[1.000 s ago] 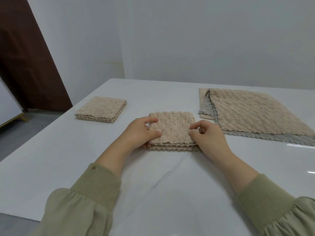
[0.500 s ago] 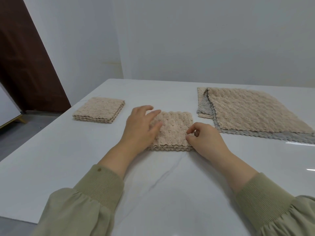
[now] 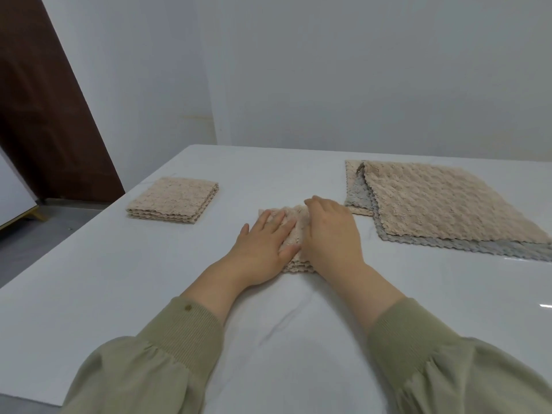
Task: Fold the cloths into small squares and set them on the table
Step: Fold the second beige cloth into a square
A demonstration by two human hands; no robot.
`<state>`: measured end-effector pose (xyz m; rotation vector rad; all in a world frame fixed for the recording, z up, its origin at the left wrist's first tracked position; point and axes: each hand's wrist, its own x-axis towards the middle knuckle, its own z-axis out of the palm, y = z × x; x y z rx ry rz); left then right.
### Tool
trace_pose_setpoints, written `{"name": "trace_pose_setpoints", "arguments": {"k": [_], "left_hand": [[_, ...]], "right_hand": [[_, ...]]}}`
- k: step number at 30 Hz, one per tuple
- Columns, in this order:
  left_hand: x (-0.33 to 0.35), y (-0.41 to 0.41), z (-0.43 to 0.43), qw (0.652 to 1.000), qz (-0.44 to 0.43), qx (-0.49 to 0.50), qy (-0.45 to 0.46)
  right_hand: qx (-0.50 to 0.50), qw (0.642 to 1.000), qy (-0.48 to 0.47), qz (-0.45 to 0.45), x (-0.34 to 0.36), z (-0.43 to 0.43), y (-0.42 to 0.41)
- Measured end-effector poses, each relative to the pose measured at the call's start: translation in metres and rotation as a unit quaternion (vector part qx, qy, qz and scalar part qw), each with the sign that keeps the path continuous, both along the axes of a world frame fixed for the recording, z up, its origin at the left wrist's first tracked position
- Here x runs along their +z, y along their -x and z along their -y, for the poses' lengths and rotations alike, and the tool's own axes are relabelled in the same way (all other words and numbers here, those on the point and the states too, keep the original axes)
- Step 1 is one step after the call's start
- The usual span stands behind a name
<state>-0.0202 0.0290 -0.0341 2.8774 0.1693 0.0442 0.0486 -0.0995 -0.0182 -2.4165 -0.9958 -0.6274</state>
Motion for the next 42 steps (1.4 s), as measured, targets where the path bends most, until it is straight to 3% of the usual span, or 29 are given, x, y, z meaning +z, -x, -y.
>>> {"name": "trace_pose_setpoints", "arguments": {"k": [6, 10, 14, 17, 24, 33, 37, 40, 42], "left_hand": [[0.002, -0.001, -0.005, 1.000, -0.007, -0.001, 0.030], [0.002, -0.006, -0.015, 0.992, 0.058, -0.003, 0.109], [0.004, -0.013, -0.029, 0.944, 0.187, 0.123, 0.241], [0.007, -0.022, -0.036, 0.911, 0.196, 0.191, 0.308], [0.009, -0.042, -0.034, 0.852, 0.248, 0.277, 0.370], [0.003, -0.044, -0.031, 0.903, 0.249, 0.269, 0.223], [0.009, -0.029, -0.019, 0.926, 0.291, 0.156, 0.183], [0.006, -0.019, -0.010, 0.988, 0.132, 0.056, 0.054], [0.001, -0.017, -0.008, 0.998, 0.002, 0.060, 0.009]], "right_hand": [[-0.012, 0.974, 0.169, -0.153, -0.009, -0.009, -0.017], [-0.004, 0.967, 0.178, -0.180, -0.010, -0.005, -0.019], [-0.006, 0.970, 0.161, -0.183, -0.011, -0.005, -0.018], [-0.009, 0.971, 0.160, -0.180, -0.012, -0.006, -0.017], [-0.012, 0.973, 0.150, -0.175, -0.014, -0.008, -0.016], [-0.027, 0.970, 0.155, -0.183, -0.012, -0.008, -0.013], [-0.021, 0.970, 0.147, -0.191, -0.013, -0.007, -0.014], [-0.018, 0.971, 0.140, -0.190, -0.013, -0.006, -0.014], [-0.018, 0.970, 0.141, -0.197, -0.013, -0.005, -0.014]]}}
